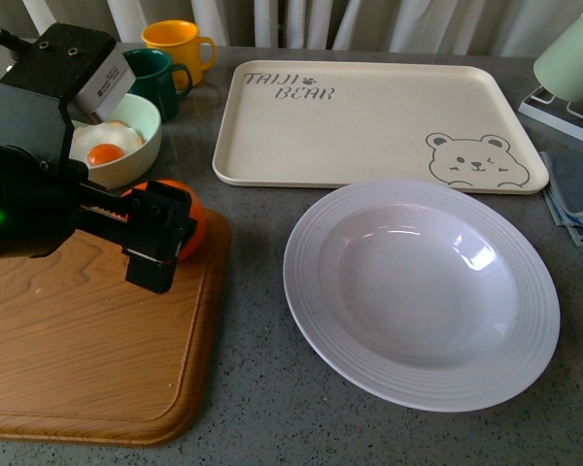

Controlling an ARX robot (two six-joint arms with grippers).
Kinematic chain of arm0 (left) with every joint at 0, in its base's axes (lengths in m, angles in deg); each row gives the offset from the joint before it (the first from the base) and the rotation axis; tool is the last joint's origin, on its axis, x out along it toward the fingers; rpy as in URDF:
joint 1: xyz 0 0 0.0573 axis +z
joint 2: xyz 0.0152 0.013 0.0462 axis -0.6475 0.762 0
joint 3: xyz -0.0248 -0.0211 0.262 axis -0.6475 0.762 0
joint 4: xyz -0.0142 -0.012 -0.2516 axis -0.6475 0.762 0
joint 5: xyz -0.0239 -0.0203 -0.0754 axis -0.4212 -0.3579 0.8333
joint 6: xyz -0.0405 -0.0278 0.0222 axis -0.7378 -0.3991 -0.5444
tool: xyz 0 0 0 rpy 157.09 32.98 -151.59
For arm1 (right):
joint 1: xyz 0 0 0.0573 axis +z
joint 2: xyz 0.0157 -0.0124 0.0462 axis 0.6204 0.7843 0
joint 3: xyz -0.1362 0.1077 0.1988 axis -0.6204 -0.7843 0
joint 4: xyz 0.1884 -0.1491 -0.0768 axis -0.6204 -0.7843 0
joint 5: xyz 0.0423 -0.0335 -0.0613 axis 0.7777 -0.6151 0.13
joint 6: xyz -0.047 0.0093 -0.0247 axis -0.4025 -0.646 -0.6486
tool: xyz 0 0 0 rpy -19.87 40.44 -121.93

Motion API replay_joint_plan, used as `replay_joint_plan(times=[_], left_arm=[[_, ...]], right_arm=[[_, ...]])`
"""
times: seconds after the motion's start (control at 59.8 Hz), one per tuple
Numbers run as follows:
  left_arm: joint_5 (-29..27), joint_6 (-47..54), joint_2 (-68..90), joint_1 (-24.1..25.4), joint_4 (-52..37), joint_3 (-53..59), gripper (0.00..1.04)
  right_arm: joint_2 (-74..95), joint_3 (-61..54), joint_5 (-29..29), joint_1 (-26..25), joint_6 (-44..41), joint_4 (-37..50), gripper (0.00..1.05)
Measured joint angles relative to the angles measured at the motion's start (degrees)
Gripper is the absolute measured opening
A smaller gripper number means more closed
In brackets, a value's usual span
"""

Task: Place orange and plate with both arms

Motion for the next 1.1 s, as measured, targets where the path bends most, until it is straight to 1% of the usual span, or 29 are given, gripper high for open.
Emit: replay_joint_plan(times=[0.251,0.552,0.819,0.853,0.903,0.936,0.987,1.02,1.104], left_arm=[[1.16,0.02,2.12,-0.55,0.39,-1.75,0.96],[0.85,-0.07,6.27,-0.7,0.48,-5.07,0.96],[-1.29,-0.9,8.37,-1.09,0.77,-6.82,0.95],[-1.55,-0.98,8.37,-1.14,0.74,-6.84,0.92],[-1.73,-1.11,8.37,-1.16,0.74,-6.84,0.83],[-1.75,-1.11,8.37,-1.16,0.74,-6.84,0.8],[-1.86,-1.11,8.37,-1.16,0.74,-6.84,0.71],[-1.88,-1.11,8.37,-1.16,0.72,-6.84,0.68],[-1.88,-1.11,8.28,-1.09,0.7,-6.84,0.63]], right_arm=[[0.0,0.0,0.0,0.0,0.0,0.0,0.96],[0.0,0.0,0.0,0.0,0.0,0.0,0.96],[0.0,0.0,0.0,0.0,0.0,0.0,0.96],[0.0,0.0,-0.02,0.0,0.0,0.0,0.96],[0.0,0.0,0.0,0.0,0.0,0.0,0.96],[0.0,0.0,-0.02,0.0,0.0,0.0,0.96],[0.0,0.0,0.0,0.0,0.0,0.0,0.96],[0.0,0.0,0.0,0.0,0.0,0.0,0.96],[0.0,0.0,-0.02,0.0,0.0,0.0,0.96]])
